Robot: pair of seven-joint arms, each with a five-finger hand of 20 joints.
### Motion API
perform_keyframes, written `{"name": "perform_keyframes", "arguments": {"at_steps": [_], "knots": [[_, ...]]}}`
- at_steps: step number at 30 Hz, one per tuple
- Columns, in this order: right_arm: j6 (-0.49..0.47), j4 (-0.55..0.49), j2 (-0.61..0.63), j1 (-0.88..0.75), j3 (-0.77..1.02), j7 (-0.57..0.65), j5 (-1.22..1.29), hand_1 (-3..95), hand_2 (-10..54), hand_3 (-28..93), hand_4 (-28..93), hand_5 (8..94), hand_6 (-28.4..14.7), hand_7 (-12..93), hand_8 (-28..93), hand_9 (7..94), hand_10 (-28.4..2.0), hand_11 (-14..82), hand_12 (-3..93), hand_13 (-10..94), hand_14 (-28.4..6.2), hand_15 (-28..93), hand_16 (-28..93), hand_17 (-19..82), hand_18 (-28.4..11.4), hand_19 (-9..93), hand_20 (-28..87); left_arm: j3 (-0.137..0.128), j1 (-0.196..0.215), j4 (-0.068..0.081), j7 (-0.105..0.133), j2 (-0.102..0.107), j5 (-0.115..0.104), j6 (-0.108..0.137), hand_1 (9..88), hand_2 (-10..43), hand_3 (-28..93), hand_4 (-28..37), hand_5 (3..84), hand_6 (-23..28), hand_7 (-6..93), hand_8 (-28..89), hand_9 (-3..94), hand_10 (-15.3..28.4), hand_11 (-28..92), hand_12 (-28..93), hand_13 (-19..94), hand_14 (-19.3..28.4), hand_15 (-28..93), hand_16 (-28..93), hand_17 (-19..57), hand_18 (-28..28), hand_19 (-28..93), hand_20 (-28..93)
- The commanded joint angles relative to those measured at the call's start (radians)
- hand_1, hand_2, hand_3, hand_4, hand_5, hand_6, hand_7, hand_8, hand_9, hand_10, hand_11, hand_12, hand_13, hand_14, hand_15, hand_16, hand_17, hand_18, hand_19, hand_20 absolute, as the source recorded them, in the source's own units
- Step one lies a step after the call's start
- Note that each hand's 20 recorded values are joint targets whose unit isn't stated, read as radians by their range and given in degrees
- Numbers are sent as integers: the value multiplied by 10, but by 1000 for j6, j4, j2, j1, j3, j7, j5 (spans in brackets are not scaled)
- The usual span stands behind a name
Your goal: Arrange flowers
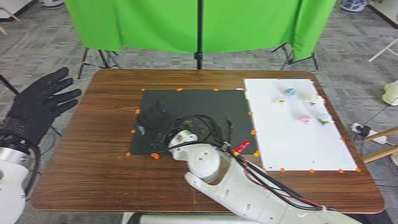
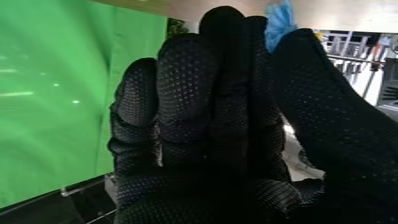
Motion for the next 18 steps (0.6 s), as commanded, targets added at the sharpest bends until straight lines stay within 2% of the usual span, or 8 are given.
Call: {"name": "perform_keyframes", "arguments": {"at_steps": [1,5,8,10,13,18], "knots": [[-1,3,-5,6,-2,18,-16,443,-95,841,-283,653,50,512,9,859,-29,155,487,730,-14,574,354,300,-151,786,393,1,9,6,-15,-10,7,-10,249,71,735,-232,305,-6,214,-124,254,80,216,66,246,98,411,-56,-72,185,496,62],[-7,-9,-6,0,0,15,-8,425,-95,840,-283,647,50,509,14,853,-29,154,488,726,-19,582,353,297,-151,784,395,-7,21,2,-11,-15,6,-6,249,71,735,-231,302,-8,213,-124,251,75,214,66,246,96,405,-54,-73,185,496,63],[-13,-18,-9,-6,6,5,-14,405,-95,842,-283,642,49,505,20,848,-30,155,487,718,-23,601,331,295,-152,782,400,-8,21,-1,-17,-18,9,-11,249,71,735,-232,302,-8,213,-123,251,76,214,66,246,96,405,-53,-73,185,496,63],[-15,-22,-11,-10,9,-3,-13,395,-95,845,-283,638,48,506,21,846,-30,155,488,715,-24,606,324,294,-152,781,402,-12,22,-4,-26,-22,14,-25,248,71,737,-230,302,-8,213,-123,252,76,213,66,246,96,405,-53,-73,185,496,64],[-18,-25,-13,-11,11,2,-10,382,-95,847,-283,633,47,504,23,839,-31,159,485,709,-28,617,302,291,-153,780,405,-6,16,-3,-24,-20,15,-27,247,71,736,-229,300,-10,213,-123,250,75,212,65,244,93,402,-54,-72,185,495,63],[-12,-28,-16,-13,15,6,8,344,-95,846,-283,621,44,498,32,797,-42,242,418,698,-33,636,269,284,-158,774,413,-8,18,-3,-27,-21,16,-30,244,71,736,-226,294,-14,216,-123,247,70,210,64,240,87,399,-54,-72,183,495,61]]}}
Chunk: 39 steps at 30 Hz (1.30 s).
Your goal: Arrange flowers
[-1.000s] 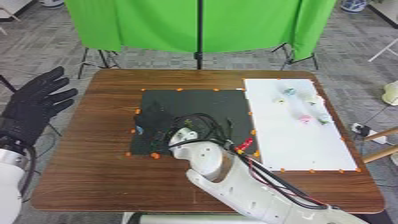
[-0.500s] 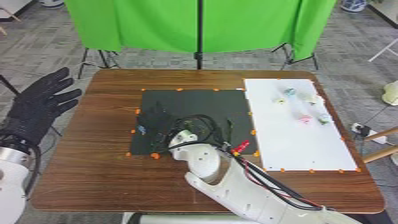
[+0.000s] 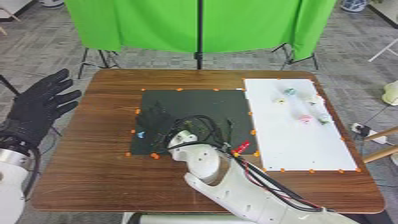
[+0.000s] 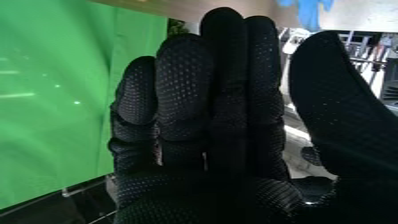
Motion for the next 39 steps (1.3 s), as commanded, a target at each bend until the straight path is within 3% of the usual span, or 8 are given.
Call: {"name": "perform_keyframes", "arguments": {"at_steps": [1,8,14,19,27,33,37,39], "knots": [[5,-13,-15,-6,10,3,7,338,-95,844,-283,620,44,498,32,789,-44,265,395,695,-35,651,266,284,-158,774,415,-1,13,-2,-15,-12,8,-16,245,71,735,-227,294,-14,215,-123,247,69,209,63,239,87,398,-55,-72,183,495,61],[20,-15,-9,-5,7,15,27,264,-95,867,-283,619,47,451,24,750,-63,357,290,682,-42,684,260,281,-161,774,421,0,13,-1,-16,-12,6,-17,245,72,733,-225,293,-13,213,-122,247,71,208,63,239,90,398,-55,-72,183,495,60],[13,-21,-7,-7,21,5,39,222,-95,898,-283,608,47,458,-172,726,-69,362,282,662,-50,699,261,275,-164,775,422,2,12,-1,-14,-13,6,-11,246,72,730,-225,294,-12,211,-121,247,71,207,63,238,95,405,-56,-73,185,499,59],[6,-24,-6,-13,37,-9,51,145,-95,893,-282,578,38,443,-182,696,-74,362,282,650,-55,710,258,266,-170,776,426,1,15,-1,-9,-16,6,-7,247,73,727,-224,295,-12,208,-119,247,70,207,64,238,95,407,-57,-73,185,500,57],[2,-65,1,-27,54,12,74,116,-95,894,-283,551,25,421,-183,669,-80,367,280,634,-61,724,255,262,-172,777,428,1,18,5,-2,-18,1,1,249,72,726,-225,301,-4,200,-116,251,77,207,65,243,103,419,-58,-74,188,504,55],[42,-149,18,-48,88,31,201,83,-95,915,-283,509,2,399,-180,629,-92,372,275,617,-66,733,252,257,-174,779,431,19,24,19,30,-11,-12,29,255,75,718,-225,305,1,188,-111,256,81,206,64,248,110,432,-64,-72,191,508,53],[102,-189,3,-86,134,32,272,76,-7,915,-282,496,-24,371,-182,613,-115,377,269,597,-84,746,249,257,-180,789,434,27,20,30,27,-20,-10,26,267,78,706,-225,310,7,181,-109,262,87,205,62,253,119,446,-70,-70,195,512,51],[115,-220,7,-100,150,30,313,89,5,910,-282,493,-31,360,-182,609,-118,379,269,594,-86,749,246,258,-181,792,432,33,25,38,40,-19,-15,30,269,78,704,-224,314,10,176,-107,264,89,206,62,255,121,449,-72,-70,196,513,50]]}}
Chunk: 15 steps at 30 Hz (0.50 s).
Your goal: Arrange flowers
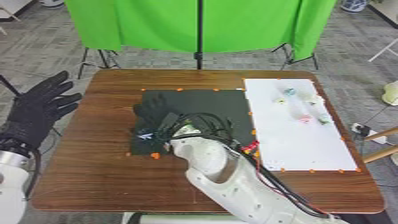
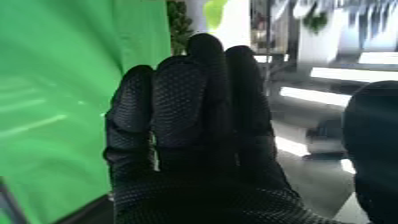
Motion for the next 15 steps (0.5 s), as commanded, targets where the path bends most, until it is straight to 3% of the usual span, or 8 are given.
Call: {"name": "perform_keyframes", "arguments": {"at_steps": [1,5,6,8,11,13,15], "knots": [[94,-99,-7,-55,79,10,117,96,9,904,-282,493,-36,356,-182,604,-119,382,269,592,-87,750,245,258,-182,793,431,26,17,35,21,-16,-12,21,271,78,702,-225,315,11,174,-107,265,90,207,62,257,123,450,-73,-70,198,515,49],[52,-175,4,-82,123,15,200,111,5,887,-283,489,-46,343,-183,579,-124,396,267,577,-92,753,241,255,-182,793,427,36,39,49,51,-15,-23,31,269,73,698,-231,318,13,172,-106,267,93,206,63,262,127,454,-73,-70,205,518,48],[62,-204,25,-85,119,27,207,114,2,882,-283,486,-47,339,-183,570,-125,398,264,568,-94,753,239,252,-183,793,426,33,57,41,60,-20,-29,33,268,72,699,-232,319,14,172,-106,267,93,206,63,262,128,454,-73,-70,206,518,48],[68,-228,43,-92,134,19,199,118,-3,876,-283,481,-49,337,-183,556,-127,400,260,548,-98,750,235,247,-185,789,424,37,77,43,83,-15,-38,44,264,67,701,-235,322,16,172,-107,270,97,208,65,263,129,455,-71,-70,207,520,48],[23,-268,79,-96,164,16,215,134,-14,859,-283,476,-47,336,-180,536,-128,399,247,516,-98,729,214,239,-185,780,417,32,110,49,117,-21,-50,37,262,63,708,-241,324,18,172,-108,272,100,209,68,265,131,455,-68,-70,208,522,49],[-4,-307,114,-130,225,0,247,142,-14,848,-283,469,-42,339,-179,527,-128,389,237,504,-98,712,200,237,-184,774,411,30,128,37,123,-25,-49,55,261,59,712,-245,326,19,174,-109,273,102,211,71,266,133,454,-65,-64,211,537,57],[-9,-287,132,-120,264,-9,268,147,-8,837,-283,464,-39,342,-179,520,-130,382,231,495,-98,697,188,236,-183,769,405,39,99,62,113,-31,-44,51,260,56,715,-248,326,20,175,-109,273,104,212,73,268,135,455,-62,-63,211,540,61]]}}
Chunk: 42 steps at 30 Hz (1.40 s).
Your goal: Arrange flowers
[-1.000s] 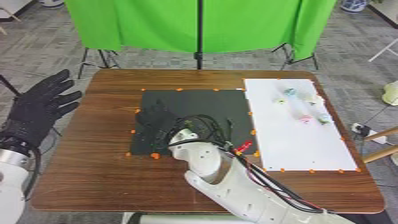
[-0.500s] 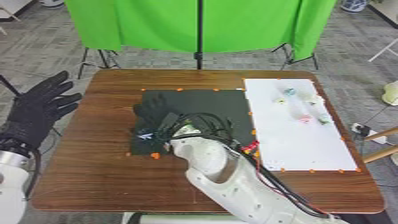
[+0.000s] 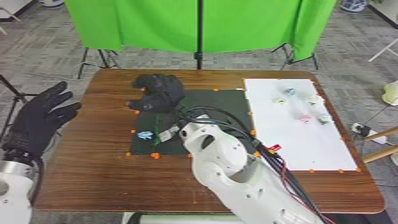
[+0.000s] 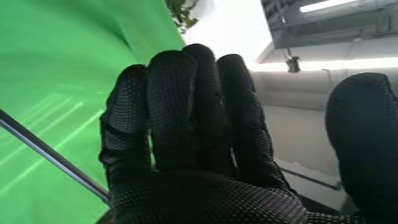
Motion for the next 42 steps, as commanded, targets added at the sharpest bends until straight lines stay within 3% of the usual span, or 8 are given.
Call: {"name": "perform_keyframes", "arguments": {"at_steps": [1,18,25,33,34,36,39,42], "knots": [[-57,-46,119,-27,153,-25,43,149,-7,831,-283,460,-38,343,-179,515,-130,380,228,489,-98,689,182,234,-183,769,403,9,41,32,10,-31,-11,25,261,53,717,-248,326,20,176,-109,274,105,212,74,271,137,456,-61,-62,211,540,62],[-34,-41,515,-229,494,230,72,235,-61,851,-282,360,-37,404,-205,391,-118,384,203,365,-93,628,116,201,-175,742,349,-29,51,15,19,-29,-9,7,258,31,731,-256,336,25,176,-111,280,110,214,80,266,137,445,-49,-61,212,549,81],[-73,-34,569,-360,647,246,41,263,-92,867,-283,374,-17,428,-223,392,-109,387,197,377,-79,624,113,206,-170,747,342,-54,70,-4,6,-57,-2,-11,258,35,729,-257,337,25,173,-110,281,111,215,81,267,137,446,-47,-61,212,549,86],[-129,26,583,-391,667,205,-79,290,-95,872,-283,410,-8,418,-235,399,-105,380,190,411,-65,623,119,223,-161,758,339,-60,98,-19,19,-82,-10,10,258,36,727,-255,340,25,169,-108,284,111,212,81,271,137,441,-47,-57,214,551,92],[-126,35,587,-388,657,204,-96,293,-95,873,-283,423,-8,411,-235,409,-105,376,187,418,-65,623,120,228,-160,762,340,-59,94,-16,19,-83,-16,6,258,36,726,-255,340,25,169,-108,285,111,211,81,270,137,440,-46,-57,214,551,93],[-141,42,590,-392,651,205,-114,296,-95,875,-283,437,-7,402,-236,420,-99,369,183,428,-62,625,121,234,-158,767,341,-56,79,-6,25,-77,-85,-12,258,36,726,-255,340,25,168,-107,285,111,211,81,270,137,439,-46,-57,214,551,94],[-157,54,588,-386,639,204,-141,300,-95,879,-283,442,-5,398,-233,425,-98,366,182,435,-60,626,123,239,-156,771,341,-75,67,5,6,-70,-70,-39,258,36,728,-255,340,25,167,-107,287,112,211,82,272,137,440,-44,-57,214,552,95],[-164,57,588,-388,631,220,-153,302,-95,881,-283,445,-5,398,-231,430,-101,368,182,441,-57,628,125,240,-154,774,342,-93,69,10,9,-61,-102,-55,259,34,728,-254,355,26,168,-107,305,116,218,83,282,140,443,-44,-55,216,554,97]]}}
